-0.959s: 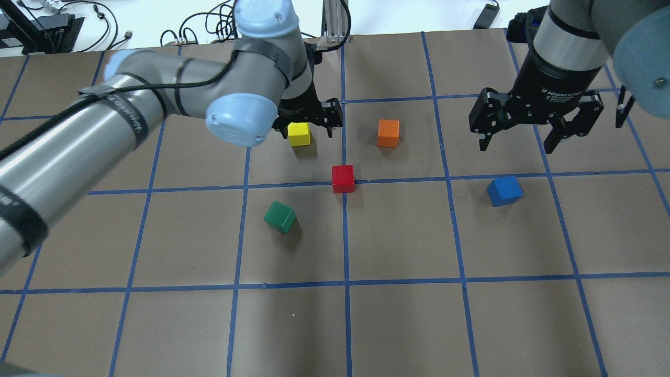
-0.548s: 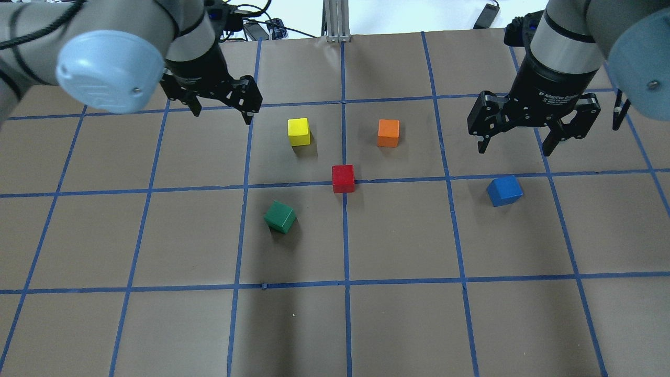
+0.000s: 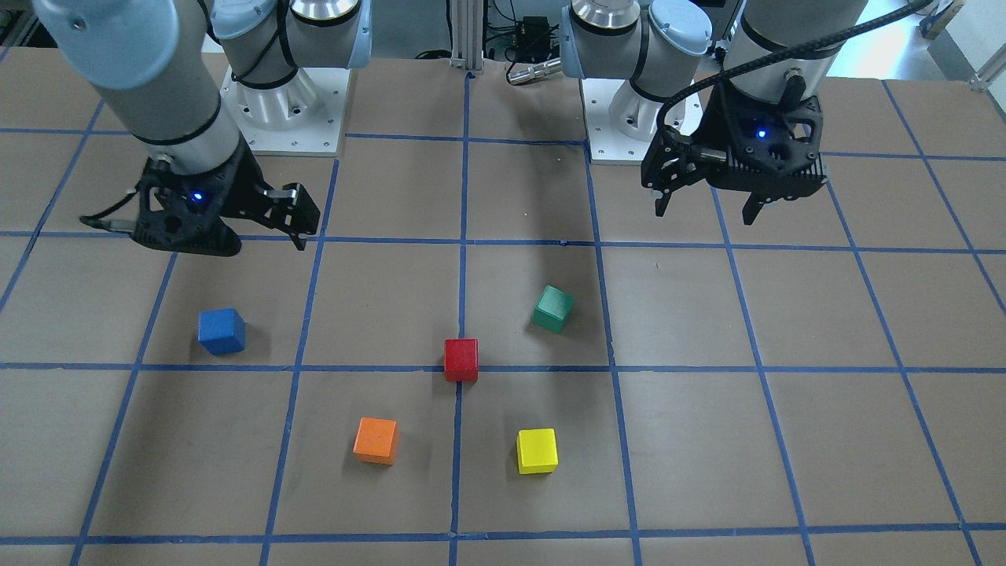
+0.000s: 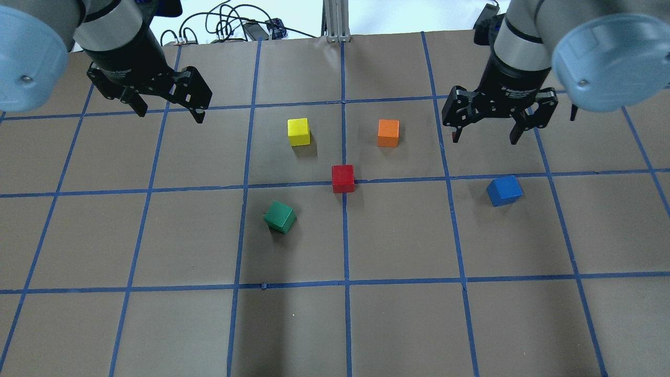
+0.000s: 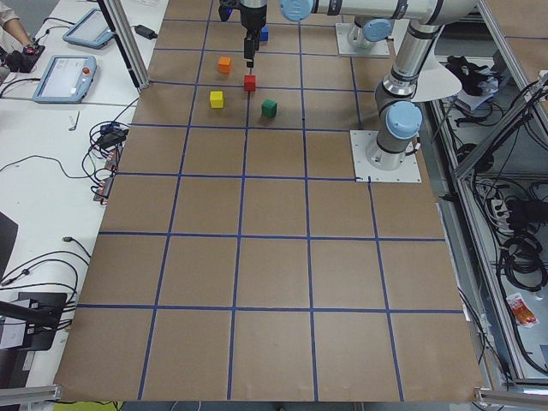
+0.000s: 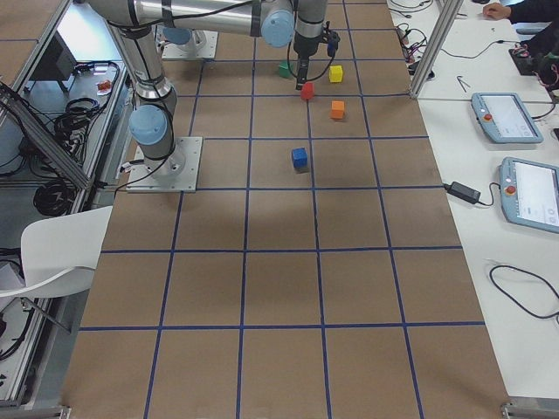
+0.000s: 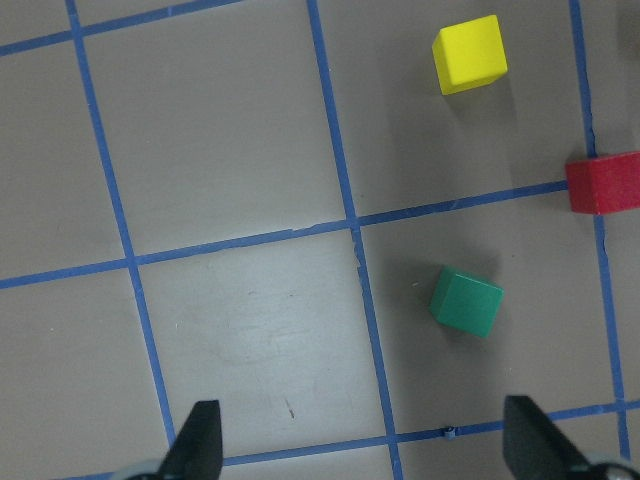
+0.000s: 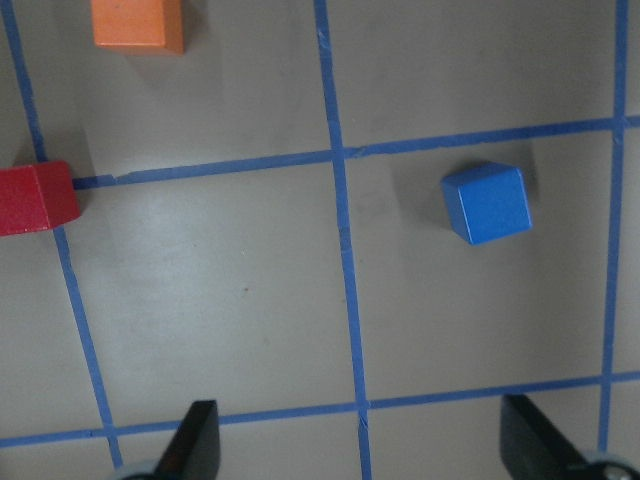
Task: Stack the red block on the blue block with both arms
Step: 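Raise the left gripper back while the right gripper moves toward the red cube, then lower the right gripper onto the red cube and close it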
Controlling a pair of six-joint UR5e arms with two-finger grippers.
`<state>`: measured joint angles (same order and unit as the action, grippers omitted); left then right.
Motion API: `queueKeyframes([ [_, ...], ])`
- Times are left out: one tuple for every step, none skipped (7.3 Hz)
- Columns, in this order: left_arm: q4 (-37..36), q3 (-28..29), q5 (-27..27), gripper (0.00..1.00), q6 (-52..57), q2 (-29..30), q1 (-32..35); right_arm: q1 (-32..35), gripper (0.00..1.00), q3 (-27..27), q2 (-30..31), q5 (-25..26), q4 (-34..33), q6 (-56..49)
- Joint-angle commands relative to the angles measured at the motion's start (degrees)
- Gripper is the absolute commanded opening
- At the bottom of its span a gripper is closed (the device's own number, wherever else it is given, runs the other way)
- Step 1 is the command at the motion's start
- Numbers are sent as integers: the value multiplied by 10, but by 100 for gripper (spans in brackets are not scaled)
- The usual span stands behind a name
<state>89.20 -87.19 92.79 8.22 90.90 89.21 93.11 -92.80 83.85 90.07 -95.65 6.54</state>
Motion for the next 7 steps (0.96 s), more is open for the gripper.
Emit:
queueKeyframes([
  [-3,-6,-8,100,0,-4,-11,71,100,2,-68,0,-113,28],
  [-3,-4,-9,100,0,-5,-13,93,100,1,-91,-3,-148,55],
  [-4,-3,-9,100,0,-5,-13,102,100,2,-120,-12,-175,58],
  [-4,1,-10,100,0,-3,-13,111,100,1,-128,-16,-184,67],
  [-4,-1,-10,100,0,-4,-13,123,100,0,-134,-33,-200,71],
  [-4,-3,-10,100,0,-5,-12,131,100,1,-145,-50,-205,80],
  [-4,-3,-9,100,0,-5,-12,138,100,0,-157,-55,-224,106],
])
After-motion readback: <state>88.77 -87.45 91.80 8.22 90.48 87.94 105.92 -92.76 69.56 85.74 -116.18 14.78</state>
